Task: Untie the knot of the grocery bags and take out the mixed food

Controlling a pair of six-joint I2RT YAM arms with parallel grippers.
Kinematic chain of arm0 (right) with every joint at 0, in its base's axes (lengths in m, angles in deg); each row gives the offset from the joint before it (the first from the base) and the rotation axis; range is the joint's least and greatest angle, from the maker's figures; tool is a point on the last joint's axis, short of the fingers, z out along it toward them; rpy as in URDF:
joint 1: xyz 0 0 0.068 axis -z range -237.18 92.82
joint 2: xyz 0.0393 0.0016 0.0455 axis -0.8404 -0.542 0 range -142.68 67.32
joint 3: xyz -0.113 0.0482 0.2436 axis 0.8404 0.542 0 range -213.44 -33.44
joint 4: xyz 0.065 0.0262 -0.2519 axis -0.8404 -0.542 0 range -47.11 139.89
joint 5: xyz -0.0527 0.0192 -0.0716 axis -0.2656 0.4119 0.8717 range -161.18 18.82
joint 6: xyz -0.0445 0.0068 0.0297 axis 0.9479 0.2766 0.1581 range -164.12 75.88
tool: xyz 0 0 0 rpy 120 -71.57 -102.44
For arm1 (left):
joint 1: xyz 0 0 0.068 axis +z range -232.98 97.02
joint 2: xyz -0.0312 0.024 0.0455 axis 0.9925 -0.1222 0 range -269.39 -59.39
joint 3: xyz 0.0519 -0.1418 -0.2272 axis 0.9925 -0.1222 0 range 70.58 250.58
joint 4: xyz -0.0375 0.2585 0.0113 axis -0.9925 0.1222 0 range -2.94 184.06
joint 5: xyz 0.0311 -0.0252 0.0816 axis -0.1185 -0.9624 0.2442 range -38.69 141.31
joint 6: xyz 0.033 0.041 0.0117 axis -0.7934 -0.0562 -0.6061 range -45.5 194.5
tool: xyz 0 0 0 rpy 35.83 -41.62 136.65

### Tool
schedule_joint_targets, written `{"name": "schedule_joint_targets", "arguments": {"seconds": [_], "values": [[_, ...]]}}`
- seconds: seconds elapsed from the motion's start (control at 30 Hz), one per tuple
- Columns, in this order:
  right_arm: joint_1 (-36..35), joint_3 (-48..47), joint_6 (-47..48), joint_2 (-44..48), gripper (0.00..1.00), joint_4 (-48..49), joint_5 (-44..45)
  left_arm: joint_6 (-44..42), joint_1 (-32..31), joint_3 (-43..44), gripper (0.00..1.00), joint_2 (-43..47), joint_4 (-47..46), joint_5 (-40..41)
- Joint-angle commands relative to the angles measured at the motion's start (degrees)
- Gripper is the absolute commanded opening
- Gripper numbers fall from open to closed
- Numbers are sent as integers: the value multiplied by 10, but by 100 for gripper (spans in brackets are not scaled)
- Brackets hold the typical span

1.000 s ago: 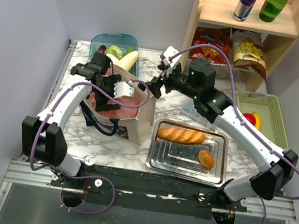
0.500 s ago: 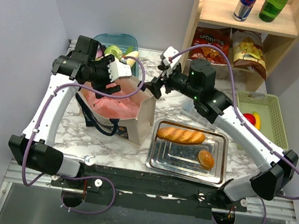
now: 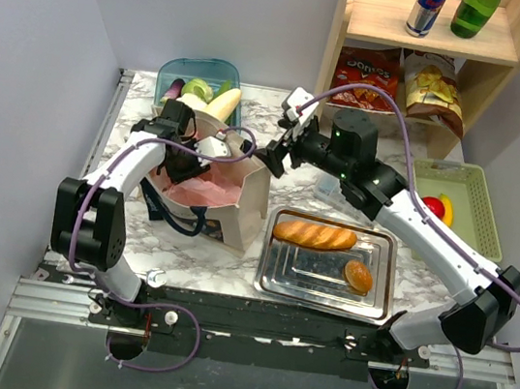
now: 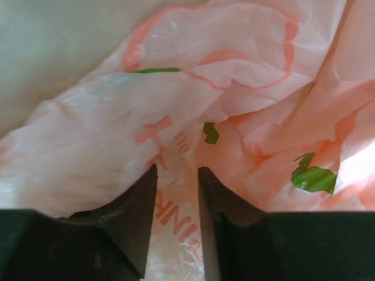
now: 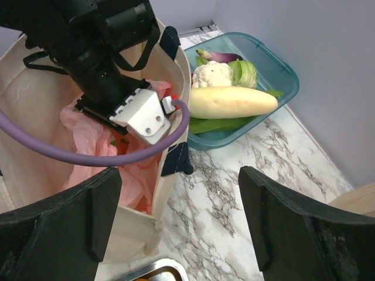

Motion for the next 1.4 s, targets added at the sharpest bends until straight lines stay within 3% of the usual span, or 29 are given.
{"name": "schedule_joint_targets", "arguments": {"seconds": [0.0, 0.1, 0.2, 0.4, 0.5, 0.67, 0.8, 0.93, 1.07, 1.17, 1.37], "values": [[5, 10, 9, 28, 89, -3, 19, 5, -4, -19, 43, 26, -6, -9], [8, 12, 9, 33, 89, -4, 20, 51, -4, 4, 83, 67, 22, -47], [12, 13, 5, 38, 89, -4, 20, 89, -4, 48, 98, 115, 57, -79], [26, 29, -12, 59, 91, 3, 17, 156, 3, 135, 99, 186, 85, -108], [34, 37, -20, 71, 91, 4, 11, 239, 21, 194, 99, 199, 77, -120], [41, 59, -24, 90, 90, 2, 9, 355, 52, 242, 99, 195, 76, -52], [56, 72, -41, 106, 91, -4, 12, 372, 62, 271, 99, 175, 140, -47], [132, 99, -119, 129, 92, 0, -4, 441, 64, 303, 98, 151, 181, -48], [218, 149, -171, 173, 93, 12, -16, 468, 75, 305, 98, 157, 169, -100], [296, 178, -211, 203, 93, 9, -24, 475, 75, 339, 98, 141, 174, -74], [371, 220, -222, 249, 93, 15, -39, 497, 75, 393, 98, 99, 172, -78]]}}
